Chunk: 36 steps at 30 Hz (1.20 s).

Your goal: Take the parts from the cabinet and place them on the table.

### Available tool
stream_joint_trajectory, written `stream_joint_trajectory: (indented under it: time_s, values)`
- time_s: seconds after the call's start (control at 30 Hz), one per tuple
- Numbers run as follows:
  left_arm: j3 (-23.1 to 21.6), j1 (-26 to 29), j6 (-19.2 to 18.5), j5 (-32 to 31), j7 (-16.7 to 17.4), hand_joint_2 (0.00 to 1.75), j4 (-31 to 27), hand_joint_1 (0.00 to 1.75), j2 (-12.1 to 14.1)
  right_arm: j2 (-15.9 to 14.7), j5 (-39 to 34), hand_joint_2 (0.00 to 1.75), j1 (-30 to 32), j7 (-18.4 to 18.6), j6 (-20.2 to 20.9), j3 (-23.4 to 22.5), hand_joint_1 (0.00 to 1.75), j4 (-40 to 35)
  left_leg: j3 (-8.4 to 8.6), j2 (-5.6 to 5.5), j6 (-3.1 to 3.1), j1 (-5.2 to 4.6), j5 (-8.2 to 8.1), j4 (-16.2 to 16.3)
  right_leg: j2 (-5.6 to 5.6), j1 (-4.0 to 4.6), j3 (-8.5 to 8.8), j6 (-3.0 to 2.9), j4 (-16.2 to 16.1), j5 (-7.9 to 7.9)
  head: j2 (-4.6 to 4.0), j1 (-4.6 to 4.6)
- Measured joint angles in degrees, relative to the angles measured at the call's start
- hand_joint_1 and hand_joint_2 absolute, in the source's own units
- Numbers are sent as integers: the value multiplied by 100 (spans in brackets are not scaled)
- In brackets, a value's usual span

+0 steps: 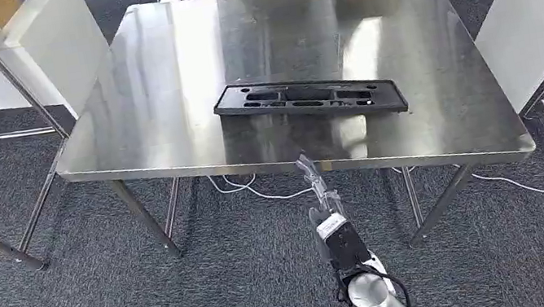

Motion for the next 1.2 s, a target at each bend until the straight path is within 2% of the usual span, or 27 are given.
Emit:
stream_joint_trajectory:
  time_s: [0.07,0.1,0.13,0.2,0.23,0.27,0.3,0.33,0.4,0.43,0.47,0.5,0.53,0.57,0.6,0.67,0.73,0.77,0.8,0.87,0.93,0.97,1.03,1.07,1.1,1.13,1.2]
  values:
    - [0,13,-72,-81,-2,0,0,0,0,-46,206,0,57,243,-46,0,0,140,-179,20,32,-54,132,5,-1,9,-207,-74,839,-475,0,11]
    - [0,17,-103,-125,0,0,0,0,0,-66,339,0,85,365,-92,-7,0,282,-274,30,40,-74,207,8,-1,23,-229,-48,1118,-519,0,31]
    - [-2,21,-129,-157,0,0,-2,0,-2,-83,437,0,105,393,-142,-15,0,457,-373,35,41,-93,276,8,-1,45,-131,-5,1136,-430,0,22]
    - [-9,24,-203,-238,0,0,-2,0,-2,-100,692,0,116,585,-316,-30,0,877,-541,40,38,-106,407,14,-2,103,385,72,549,-92,0,26]
    - [-17,25,-225,-260,0,0,0,0,-2,-103,778,0,111,640,-412,-52,0,1098,-607,39,26,-109,472,15,-7,135,772,53,37,-8,0,26]
    - [-28,30,-280,-297,11,0,0,0,-2,-103,855,0,92,774,-516,-83,0,1336,-637,41,7,-112,532,20,-30,174,1125,-39,-514,-172,0,24]
    - [-55,42,-317,-321,31,0,0,0,0,-100,894,0,60,888,-597,-123,0,1614,-665,45,-31,-128,585,24,-41,221,1331,-92,-847,-232,0,22]
    - [-66,61,-339,-367,50,0,-2,0,15,-103,872,0,43,951,-630,-175,0,1931,-641,55,-58,-123,633,-3,-36,217,1223,-105,-826,-180,0,2]
    - [-79,78,-380,-432,94,0,-2,0,50,-118,870,0,-4,1096,-719,-295,0,2577,-639,60,-109,-83,715,-18,-33,234,1217,-186,-841,-127,0,17]
    - [-87,100,-380,-479,112,0,-2,0,74,-118,909,0,-13,1284,-794,-330,0,2862,-668,52,-149,-82,745,-2,-41,157,1191,-239,-894,-26,0,22]
    - [-92,105,-380,-509,135,0,-2,0,96,-118,922,0,-53,1550,-835,-360,0,3163,-747,1,-192,-47,469,135,-67,143,1129,-262,-888,51,0,13]
    - [-103,112,-382,-548,171,0,-2,0,103,-120,896,0,-73,1800,-822,-406,0,3395,-804,-19,-246,-22,57,382,-67,130,1060,-329,-887,117,0,-7]
    - [-111,116,-387,-596,184,0,-2,0,118,-122,852,0,-74,2007,-819,-478,0,3620,-869,-28,-304,10,-354,767,-66,130,983,-322,-887,185,0,-20]
    - [-122,116,-395,-614,199,0,-2,0,133,-140,835,0,-73,2273,-839,-553,0,3843,-926,-28,-357,45,-628,1159,-69,130,906,-314,-882,254,0,-11]
    - [-153,116,-402,-655,210,0,-2,0,151,-164,835,0,-65,2556,-889,-627,0,4051,-956,-27,-405,89,-728,1515,-79,126,844,-295,-872,322,0,-18]
    - [-201,118,-424,-715,236,0,-2,0,175,-243,828,0,7,3070,-938,-728,0,4385,-771,-25,-487,196,-405,1657,-97,101,656,-228,-852,461,0,-13]
    - [-243,116,-455,-789,254,0,-2,0,186,-308,692,0,102,3511,-898,-879,0,4665,-167,-25,-579,286,-66,1000,-93,48,478,-138,-785,556,0,-15]
    - [-256,114,-470,-835,262,0,-2,0,184,-352,644,0,159,3683,-879,-962,0,4765,224,-48,-623,334,-145,482,-91,53,435,-90,-742,587,0,-22]
    - [-288,110,-485,-883,273,0,2,0,186,-385,590,0,225,3961,-877,-1051,0,4873,492,-109,-628,262,-361,55,-87,47,374,-31,-722,627,0,-36]
    - [-348,112,-511,-920,293,0,4,0,195,-426,439,0,350,4372,-872,-1196,0,5056,457,-131,-479,198,-400,-58,-96,52,349,75,-720,725,0,-11]
    - [-363,120,-516,-957,310,0,4,0,199,-444,299,0,564,4498,-881,-1366,0,5182,340,-120,-288,113,-285,-95,-85,52,312,206,-759,839,0,-5]
    - [-374,116,-516,-970,315,0,4,0,199,-461,251,0,637,4593,-913,-1444,0,5245,296,-49,-194,111,-207,-109,-67,-12,246,165,-636,685,0,-26]
    - [-396,119,-512,-1005,348,0,4,0,212,-444,207,0,757,4924,-1014,-1578,0,5339,120,-22,-35,69,-66,-109,-58,-2,-20,-4,12,-54,0,39]
    - [-398,124,-509,-1014,348,0,4,0,214,-450,207,0,779,5018,-1079,-1624,0,5370,28,3,-20,52,10,-106,-54,-3,-122,-41,450,-343,0,46]
    - [-402,124,-509,-1018,348,0,4,0,214,-455,205,0,785,5086,-1128,-1652,0,5396,-78,24,-12,26,92,-103,-50,0,-178,-32,865,-509,0,44]
    - [-417,124,-509,-1021,348,0,4,0,214,-459,201,0,788,5121,-1150,-1687,0,5414,-182,45,-10,10,173,-97,-43,7,-155,17,1108,-491,0,46]
    - [-446,125,-516,-1021,348,0,7,0,214,-479,197,0,792,5160,-1156,-1751,0,5444,-416,68,-24,-13,345,-87,-39,44,212,152,970,-134,0,44]
